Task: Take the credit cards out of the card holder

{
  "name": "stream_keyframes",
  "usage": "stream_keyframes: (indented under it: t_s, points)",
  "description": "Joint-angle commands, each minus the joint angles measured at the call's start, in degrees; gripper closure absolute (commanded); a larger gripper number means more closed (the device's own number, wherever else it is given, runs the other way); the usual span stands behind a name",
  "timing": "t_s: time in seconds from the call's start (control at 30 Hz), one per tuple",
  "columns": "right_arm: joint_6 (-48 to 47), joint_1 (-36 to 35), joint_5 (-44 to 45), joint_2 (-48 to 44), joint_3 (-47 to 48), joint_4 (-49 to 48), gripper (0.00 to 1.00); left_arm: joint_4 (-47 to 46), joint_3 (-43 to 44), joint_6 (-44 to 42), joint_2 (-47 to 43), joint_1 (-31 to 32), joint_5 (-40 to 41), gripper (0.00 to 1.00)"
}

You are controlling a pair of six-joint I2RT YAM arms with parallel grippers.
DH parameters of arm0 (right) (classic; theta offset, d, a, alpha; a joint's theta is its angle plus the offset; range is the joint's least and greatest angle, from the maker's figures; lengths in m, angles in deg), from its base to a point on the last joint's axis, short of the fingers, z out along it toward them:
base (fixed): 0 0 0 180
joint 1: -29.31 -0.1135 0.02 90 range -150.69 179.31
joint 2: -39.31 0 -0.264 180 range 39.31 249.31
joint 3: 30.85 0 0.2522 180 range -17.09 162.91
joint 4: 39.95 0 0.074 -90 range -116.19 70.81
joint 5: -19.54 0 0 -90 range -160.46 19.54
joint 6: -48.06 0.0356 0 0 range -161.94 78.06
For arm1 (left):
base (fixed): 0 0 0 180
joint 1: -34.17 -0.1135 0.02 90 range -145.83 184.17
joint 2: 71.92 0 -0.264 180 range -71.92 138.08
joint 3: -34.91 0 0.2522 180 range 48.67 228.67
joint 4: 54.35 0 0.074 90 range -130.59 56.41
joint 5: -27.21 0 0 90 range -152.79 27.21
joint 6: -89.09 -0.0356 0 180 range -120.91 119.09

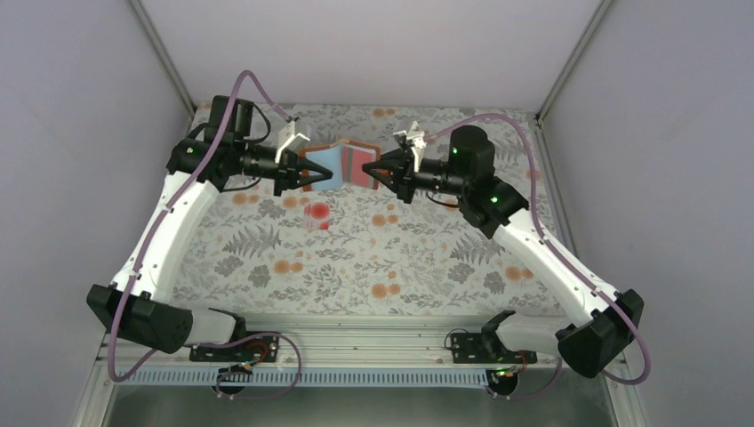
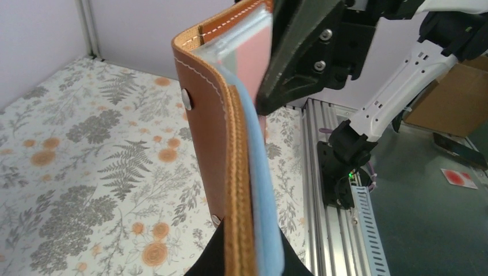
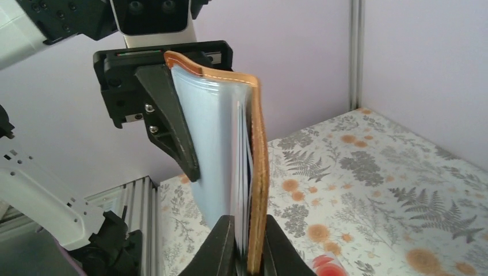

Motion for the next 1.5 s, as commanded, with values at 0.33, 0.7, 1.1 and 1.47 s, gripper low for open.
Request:
stream_keyframes:
  t_s: [0.33,0.7,1.1,1.47]
  points:
    - [-4.84,-4.87,-7.89,-1.33,2.47,-1.26,0.59,-2.93,-0.35,1.65,0.01,0.91,0.64,0.98]
    - [-6.39,-1.04,4.57,-8.99,-2.24,5.89,0.29,-2.79,0.81,1.8,-0.61,0.38,3.06,0.98]
    - [-5.73,-1.05,-17.26,-18.5,-5.92,2.0,0.19,-5.85,2.17,8.31,0.24,0.37,10.47,0.98]
    - [1.76,-0.78,-12.95,-8.36,-3.13,0.38,0.1,-5.68,1.68,7.84,-1.44,0.35,10.24,0.98]
